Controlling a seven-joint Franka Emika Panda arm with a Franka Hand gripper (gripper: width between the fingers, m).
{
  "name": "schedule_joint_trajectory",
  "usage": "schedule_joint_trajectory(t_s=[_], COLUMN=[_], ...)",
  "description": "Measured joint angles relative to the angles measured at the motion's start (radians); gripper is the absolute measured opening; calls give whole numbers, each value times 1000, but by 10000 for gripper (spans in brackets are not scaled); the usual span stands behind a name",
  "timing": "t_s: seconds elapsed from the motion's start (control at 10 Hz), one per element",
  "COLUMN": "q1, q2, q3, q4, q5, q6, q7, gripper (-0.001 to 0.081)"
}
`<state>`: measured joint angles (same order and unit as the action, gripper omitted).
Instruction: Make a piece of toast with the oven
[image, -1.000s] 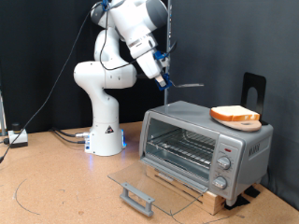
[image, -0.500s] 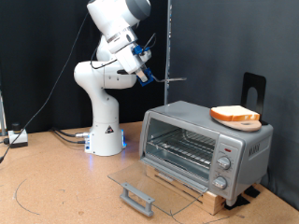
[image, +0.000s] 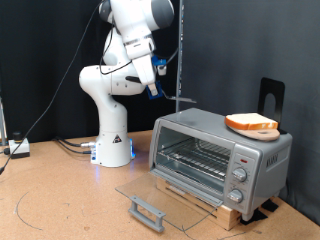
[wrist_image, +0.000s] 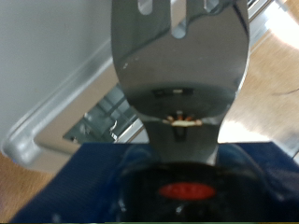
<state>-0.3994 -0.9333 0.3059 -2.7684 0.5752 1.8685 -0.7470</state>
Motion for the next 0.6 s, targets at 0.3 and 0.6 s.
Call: schedule_joint_trajectory(t_s=[0.3,0.6], q1=[5,30], q2=[58,124], q3=[4,73], q4=[21,54], q5=[32,89], q6=[24,56], q7=[-7,-7], gripper=[395,395])
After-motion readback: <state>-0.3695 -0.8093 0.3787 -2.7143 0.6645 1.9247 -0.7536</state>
